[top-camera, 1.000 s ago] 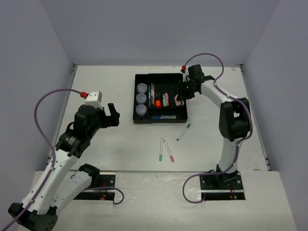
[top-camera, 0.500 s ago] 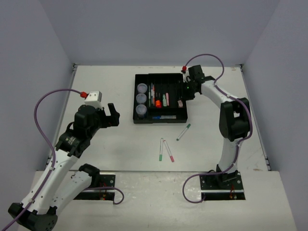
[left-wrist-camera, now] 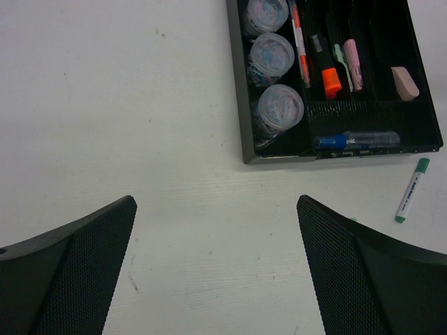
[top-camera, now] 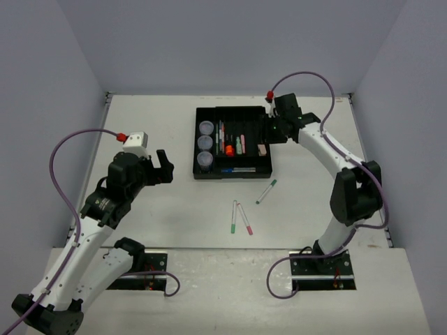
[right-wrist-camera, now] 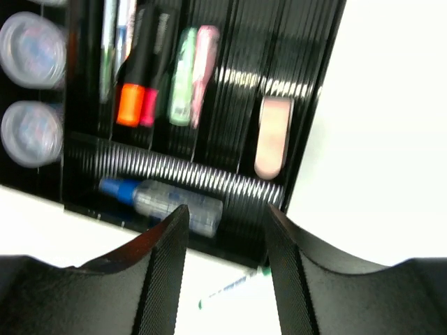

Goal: Sort the stationery into containers
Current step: Place the stationery in the storage box, then pick up the pen from the center of the board.

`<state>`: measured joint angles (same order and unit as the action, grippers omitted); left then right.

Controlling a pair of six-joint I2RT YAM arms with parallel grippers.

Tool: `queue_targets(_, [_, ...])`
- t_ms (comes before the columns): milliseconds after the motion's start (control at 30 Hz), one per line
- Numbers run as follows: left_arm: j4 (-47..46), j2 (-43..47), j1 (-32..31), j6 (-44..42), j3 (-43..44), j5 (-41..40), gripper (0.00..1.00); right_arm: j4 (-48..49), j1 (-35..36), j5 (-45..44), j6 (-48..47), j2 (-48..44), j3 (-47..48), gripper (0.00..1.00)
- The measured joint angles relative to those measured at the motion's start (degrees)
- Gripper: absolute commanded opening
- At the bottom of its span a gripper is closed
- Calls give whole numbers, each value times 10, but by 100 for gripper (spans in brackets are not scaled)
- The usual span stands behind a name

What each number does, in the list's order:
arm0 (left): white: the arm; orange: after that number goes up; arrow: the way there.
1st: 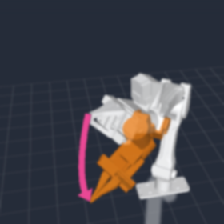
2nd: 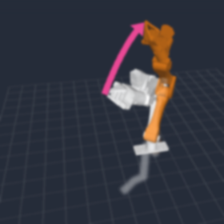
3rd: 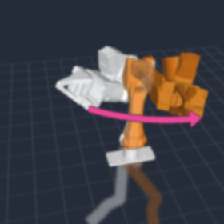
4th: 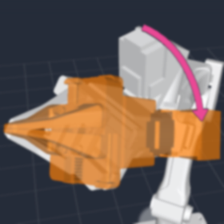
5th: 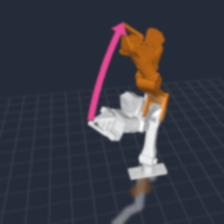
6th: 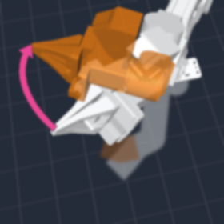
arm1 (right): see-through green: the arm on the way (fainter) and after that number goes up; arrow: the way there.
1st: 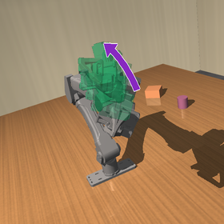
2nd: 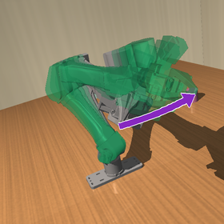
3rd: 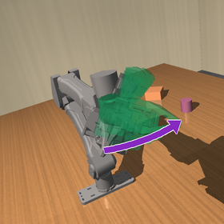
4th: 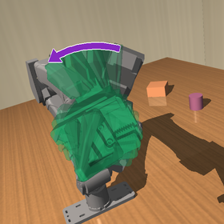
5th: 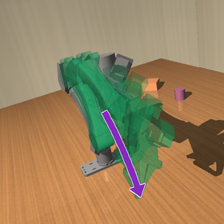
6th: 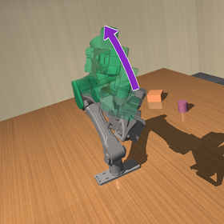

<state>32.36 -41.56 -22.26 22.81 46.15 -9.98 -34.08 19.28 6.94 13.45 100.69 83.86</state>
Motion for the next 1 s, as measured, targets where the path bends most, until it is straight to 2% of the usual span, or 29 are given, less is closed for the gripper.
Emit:
queue_targets(67, [0, 0, 0, 0, 0, 0, 100, -2, 26, -41, 11, -52, -28, 57])
queue_targets(200, [0, 0, 0, 0, 0, 0, 100, 12, 72, -113, 71, -180, -125, 55])
queue_targets(267, [0, 0, 0, 0, 0, 0, 100, 55, 73, -140, 111, -237, -198, 55])
queue_targets(433, [-1, 3, 0, 0, 0, 0, 100, 71, 85, -185, 194, -310, -351, 55])
queue_targets(700, [-1, 6, 0, 0, 0, 4, 100, 96, 116, -182, 303, -302, -443, 50])
queue_targets(1000, [-1, 8, 0, -1, 0, 6, 100, 115, 144, -212, 345, -150, -394, 44])
